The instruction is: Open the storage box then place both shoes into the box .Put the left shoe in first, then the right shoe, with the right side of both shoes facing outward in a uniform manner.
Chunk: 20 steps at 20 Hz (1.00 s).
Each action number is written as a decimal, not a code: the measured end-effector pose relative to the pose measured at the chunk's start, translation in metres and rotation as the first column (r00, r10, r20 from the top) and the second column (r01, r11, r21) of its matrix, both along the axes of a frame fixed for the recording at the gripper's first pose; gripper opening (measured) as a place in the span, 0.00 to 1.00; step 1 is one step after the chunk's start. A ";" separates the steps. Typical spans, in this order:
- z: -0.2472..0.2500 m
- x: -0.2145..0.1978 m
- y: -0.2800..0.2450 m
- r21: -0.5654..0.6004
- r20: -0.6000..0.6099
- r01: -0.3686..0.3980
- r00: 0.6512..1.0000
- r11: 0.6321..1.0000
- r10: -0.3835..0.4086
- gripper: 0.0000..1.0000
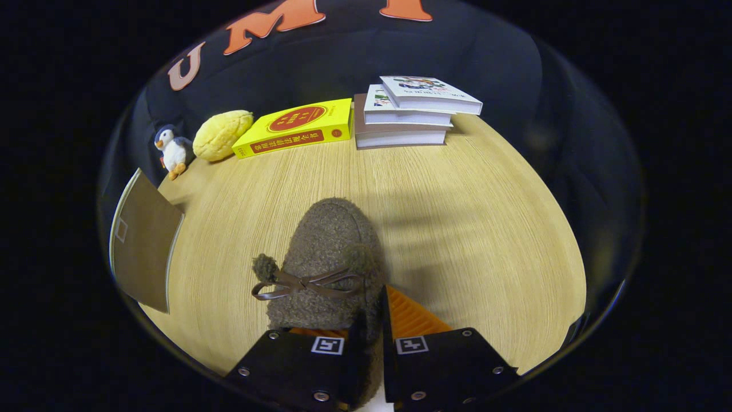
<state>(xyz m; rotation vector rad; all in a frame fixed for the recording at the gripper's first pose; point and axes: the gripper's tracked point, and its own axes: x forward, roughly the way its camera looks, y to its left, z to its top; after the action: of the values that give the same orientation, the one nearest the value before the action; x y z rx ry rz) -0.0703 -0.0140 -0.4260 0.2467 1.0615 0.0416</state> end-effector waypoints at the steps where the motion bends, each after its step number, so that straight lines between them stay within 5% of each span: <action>1: 0.002 -0.001 -0.001 -0.006 -0.007 0.005 1.000 1.000 -0.006 0.15; 10: 0.097 0.014 0.067 0.133 0.066 0.007 0.998 0.991 -0.016 0.10; 20: 0.219 0.028 0.231 0.318 0.099 -0.124 0.990 0.940 0.098 0.10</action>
<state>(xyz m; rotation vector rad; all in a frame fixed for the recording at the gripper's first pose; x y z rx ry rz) -0.0424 0.2172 -0.2072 0.4778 0.9832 0.3278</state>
